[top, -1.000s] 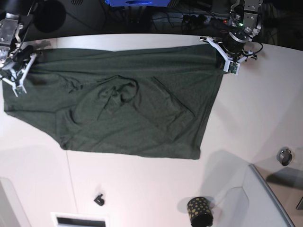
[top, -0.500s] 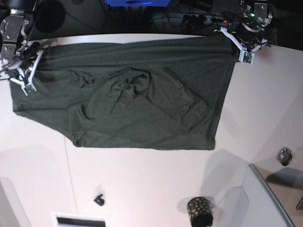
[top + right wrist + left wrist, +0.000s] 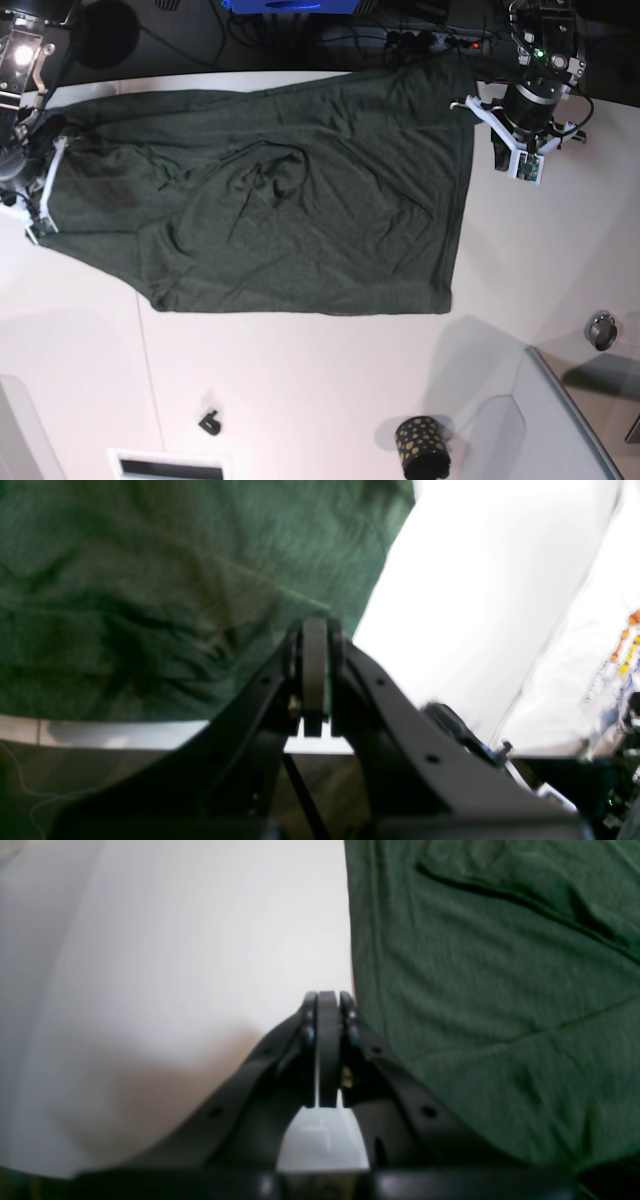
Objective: Layout the t-shirt on the table in an organized manner, then fold the t-shirt properly
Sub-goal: 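Pull the held shirt edge taut with both grippers, then reach both grippers to the shirt edge opposite their bases and grasp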
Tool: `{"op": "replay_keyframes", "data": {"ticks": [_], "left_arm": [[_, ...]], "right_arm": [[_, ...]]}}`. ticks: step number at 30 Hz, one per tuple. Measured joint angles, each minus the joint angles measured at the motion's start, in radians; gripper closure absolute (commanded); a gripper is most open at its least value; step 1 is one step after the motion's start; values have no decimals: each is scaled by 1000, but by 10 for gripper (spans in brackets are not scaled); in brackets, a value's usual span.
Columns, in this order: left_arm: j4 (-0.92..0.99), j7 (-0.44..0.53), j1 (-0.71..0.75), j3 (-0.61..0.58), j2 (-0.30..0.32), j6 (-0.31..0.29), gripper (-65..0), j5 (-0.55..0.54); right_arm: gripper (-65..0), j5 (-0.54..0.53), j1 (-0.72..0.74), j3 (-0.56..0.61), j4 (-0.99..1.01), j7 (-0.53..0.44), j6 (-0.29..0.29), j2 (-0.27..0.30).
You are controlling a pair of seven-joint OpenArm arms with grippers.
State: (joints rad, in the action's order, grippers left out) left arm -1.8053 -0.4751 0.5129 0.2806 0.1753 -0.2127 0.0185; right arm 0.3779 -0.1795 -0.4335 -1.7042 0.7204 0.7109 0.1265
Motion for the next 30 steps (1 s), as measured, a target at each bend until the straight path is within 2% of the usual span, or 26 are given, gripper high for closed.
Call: {"op": "replay_keyframes", "data": {"ticks": [2,5,9,11,13,16,20,22,26,30], "left_arm": [[40,6,-66,0,0,-2,0,-6],[114,-47,-179,0,0,2,0,-1],[268,-95,-352,0,-3,-1,0,-5],[357,-91,-443,0,-2,3,-25,-3],[444,-89,-526,-3,-3,2,-153,-2],[566,-94,-630,-5,-9,3,-314,-1],[737,-89,-764,-2,-8,3,-454,0],[837,-84,-837,-2,-6,-36,-487,3],[1031,-24,-967,-2,-20,-137,-487,5],[1212,19,-1059,-5,-51,-144,-487,7]], "right_arm": [[-150,11,71,47,33,-18,-9,21],[-257,-12,210,170,142,-74,-4,75],[-399,-13,404,236,380,-64,-2,68],[-438,-54,504,241,522,-62,-6,67],[-447,-121,596,241,659,-85,-12,75],[-447,-137,668,241,776,-150,-14,75],[-447,-130,717,241,905,-197,-14,53],[-447,-138,742,242,976,-227,-11,43],[-447,-133,763,238,1054,-281,-14,21],[-447,-136,768,233,1122,-313,-14,6]]}}
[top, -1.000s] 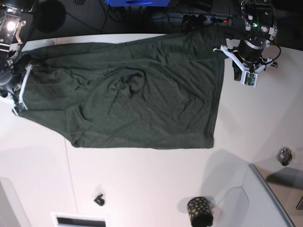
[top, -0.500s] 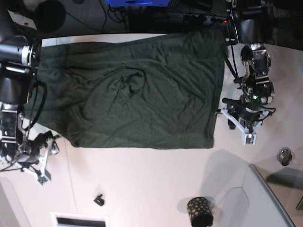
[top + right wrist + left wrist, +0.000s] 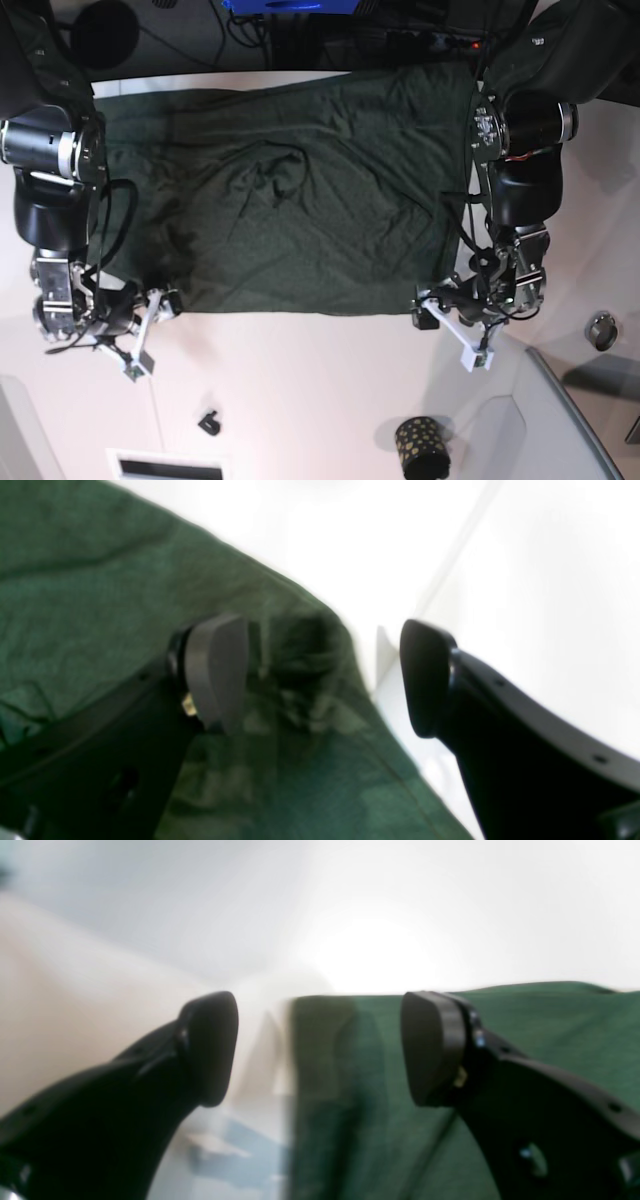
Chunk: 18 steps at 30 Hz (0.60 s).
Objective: Layout the t-shirt on the table in an organized manner, then fold the t-shirt properly
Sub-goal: 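Reach both grippers to the shirt edge opposite their bases and grasp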
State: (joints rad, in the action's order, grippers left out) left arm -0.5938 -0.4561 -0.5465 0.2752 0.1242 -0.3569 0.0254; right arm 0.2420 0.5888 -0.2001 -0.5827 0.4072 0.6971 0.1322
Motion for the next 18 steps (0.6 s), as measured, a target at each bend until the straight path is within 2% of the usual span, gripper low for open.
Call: {"op": "replay_keyframes", "data": {"ticks": [4,6,8,14,15,16,18], "left_arm": [[113,77,-30,0,-14,12,-487,4],[153,108,-42,0,-21,69,-487,4],[189,164,-49,0,-21,95,-485,3],[242,211,-57,0,-10,99,-482,1],[243,211,-56,0,-10,98,-467,0],[243,217,-55,0,-10,99,-426,0],[243,227,-48,0,-10,100,-286,1]], "right_arm": [[-447,2,6,-3,80,-59,0,-3],[-447,3,9,-3,113,-80,0,-4],[-447,3,11,-3,153,-119,0,-3],[-447,4,6,-3,179,-144,-1,-6],[-446,4,6,-3,179,-145,-1,-6],[-444,4,6,-3,179,-147,-1,-6],[-399,4,6,-3,179,-146,-1,-6]]}}
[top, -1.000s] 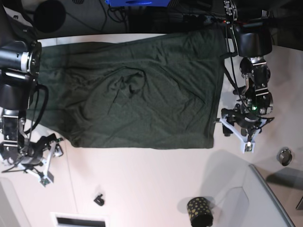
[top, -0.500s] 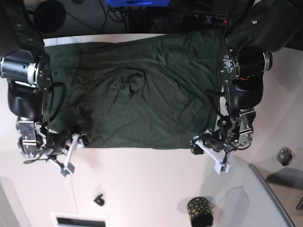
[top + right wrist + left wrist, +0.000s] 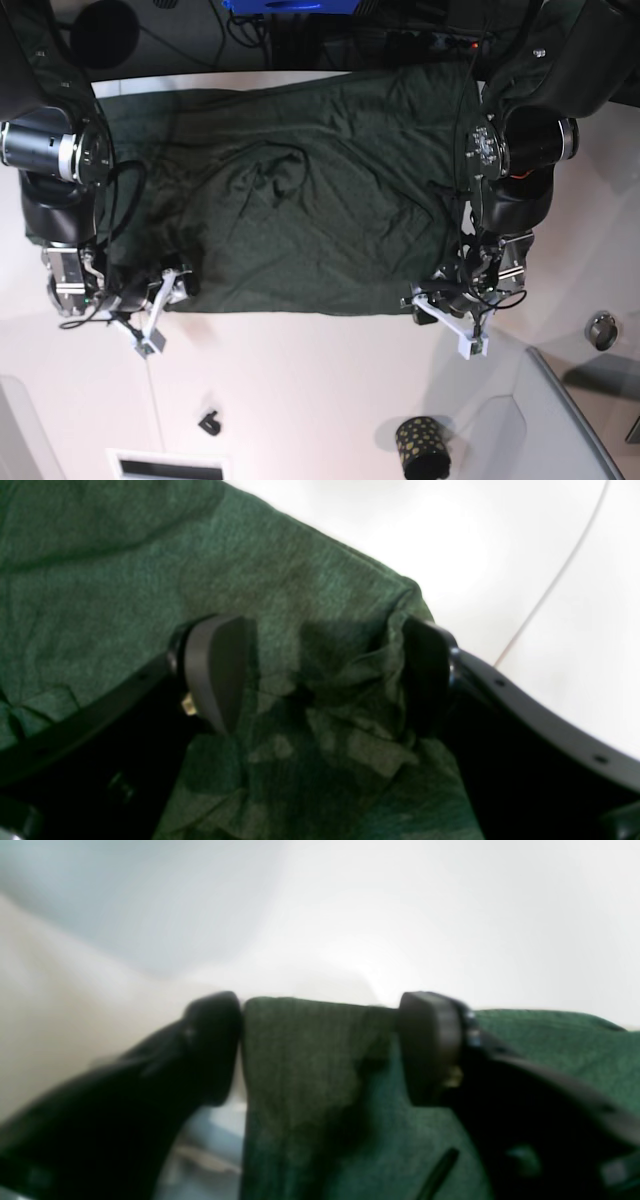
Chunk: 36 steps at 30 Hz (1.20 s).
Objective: Layout the t-shirt on the table in an organized manner, then fold the t-shirt properly
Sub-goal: 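Reach both grippers to the shirt edge opposite their bases and grasp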
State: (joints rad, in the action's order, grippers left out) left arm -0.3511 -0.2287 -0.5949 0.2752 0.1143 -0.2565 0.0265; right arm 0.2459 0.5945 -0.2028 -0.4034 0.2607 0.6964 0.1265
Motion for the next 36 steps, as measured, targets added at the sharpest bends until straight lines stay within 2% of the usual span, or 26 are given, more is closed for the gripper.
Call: {"op": "replay_keyframes", "data": {"ticks": [2,4,5,9,11,15,17,27,29,30,33,36], "left_arm": [[2,35,12,0,2,3,-138,-4],[14,87,24,0,3,23,-25,-6],[28,111,24,0,2,40,0,-8],[75,195,19,0,-6,88,0,-9],[78,199,18,0,-6,86,0,-9],[72,177,7,0,-5,86,0,-8],[50,137,2,0,-6,91,0,0],[42,131,-7,0,-9,93,0,0],[42,130,-6,0,-9,93,0,0],[42,130,-6,0,-9,93,0,0],[42,130,-6,0,-8,93,0,0],[42,130,-5,0,-9,93,0,0]], "right_arm": [[-317,0,0,0,0,0,0,0],[-243,0,1,0,0,0,0,0],[-221,0,1,0,0,0,0,0],[-155,0,0,0,0,0,0,0],[-90,0,1,0,0,-5,0,0],[-14,0,2,0,0,-64,0,-1],[-2,0,3,4,-2,-67,0,0],[-2,0,27,5,-64,-68,0,0],[-26,0,32,4,-74,-74,-5,0],[-68,0,33,4,-74,-74,-28,-1],[-267,0,30,4,-74,-74,-89,-3],[-414,0,27,5,-70,-71,-87,0]]}}
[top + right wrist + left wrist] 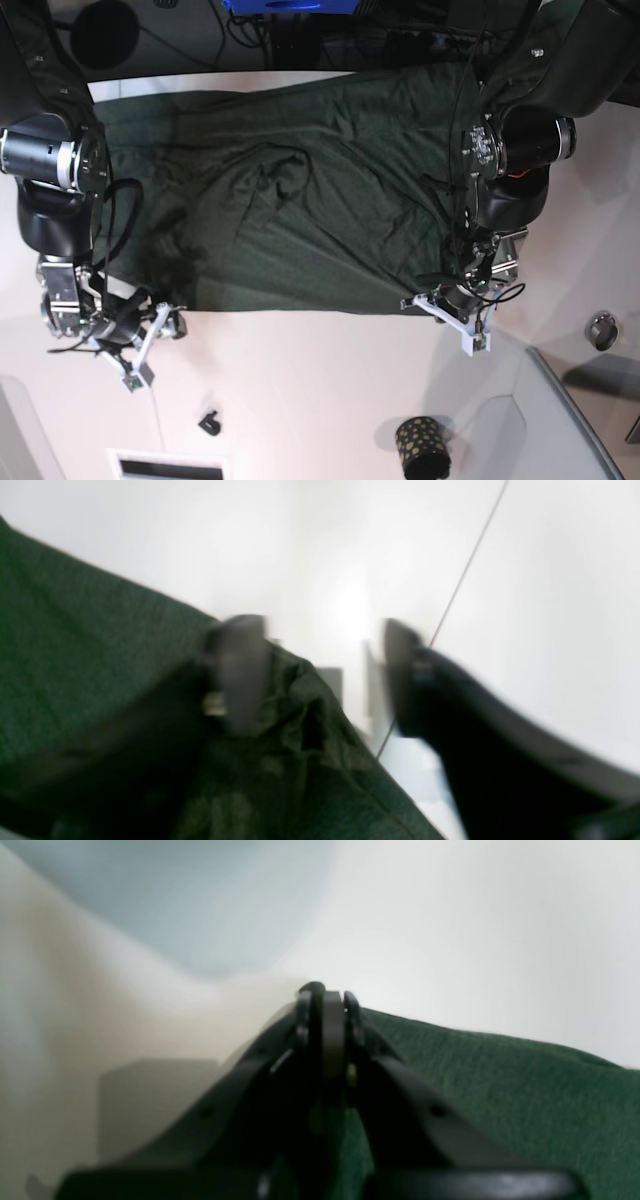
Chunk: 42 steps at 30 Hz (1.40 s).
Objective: Layout the t-shirt on the table in an organized manner, then fold the t-shirt properly
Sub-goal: 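Reach both grippers to the shirt edge opposite their bases and grasp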
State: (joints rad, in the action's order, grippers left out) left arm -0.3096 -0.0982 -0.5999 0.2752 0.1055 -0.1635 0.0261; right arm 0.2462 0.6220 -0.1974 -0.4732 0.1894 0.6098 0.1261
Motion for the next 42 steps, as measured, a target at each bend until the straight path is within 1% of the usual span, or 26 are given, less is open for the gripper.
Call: {"op": "replay_keyframes", "data": {"ticks": [1,5,10,13,14,15,18,19,23,24,25,27,28,30,32,34,37,40,42], "left_arm": [[0,0,2,0,0,0,0,0],[0,0,2,0,0,0,0,0],[2,0,2,0,1,0,0,0],[2,0,2,0,3,0,0,0],[2,0,2,0,3,0,0,0],[2,0,2,0,3,0,0,0],[2,1,4,0,3,0,0,0],[2,3,7,0,3,0,0,0],[0,8,10,0,3,0,0,0],[0,9,10,0,3,0,0,0],[0,8,10,0,3,0,0,0],[0,8,10,0,3,0,0,0],[0,8,10,0,3,0,0,0],[0,8,10,0,3,0,0,0],[0,8,10,0,3,0,0,-2],[0,8,9,0,3,0,0,-4],[-1,5,7,1,2,0,0,-4],[-61,-17,20,5,-3,0,0,-4],[-115,-85,21,5,-2,-1,0,-4]], "right_arm": [[-428,0,0,1,2,1,0,0],[-390,-3,9,2,59,-3,-8,0],[-390,0,3,2,100,2,-8,3],[-387,0,0,3,109,1,-78,2],[-375,0,-2,6,112,2,-90,3],[-351,0,-3,6,114,1,-97,4],[-243,0,-11,6,114,1,-105,3],[-231,0,-14,6,114,1,-105,3],[-221,-3,-20,6,137,-15,-105,4],[-203,-4,-13,6,148,-14,-105,5],[-161,-3,-11,10,151,-13,-105,6],[-11,-5,-11,44,151,-14,-105,6],[0,-6,-11,50,151,-15,-105,5],[-18,-7,-7,50,151,-13,-105,5],[0,-2,0,50,151,-2,-105,5],[0,2,3,50,142,1,-105,5],[-2,4,-6,50,76,5,-101,3],[-2,2,0,50,53,4,-101,3],[-2,0,0,50,53,5,-101,3]]}}
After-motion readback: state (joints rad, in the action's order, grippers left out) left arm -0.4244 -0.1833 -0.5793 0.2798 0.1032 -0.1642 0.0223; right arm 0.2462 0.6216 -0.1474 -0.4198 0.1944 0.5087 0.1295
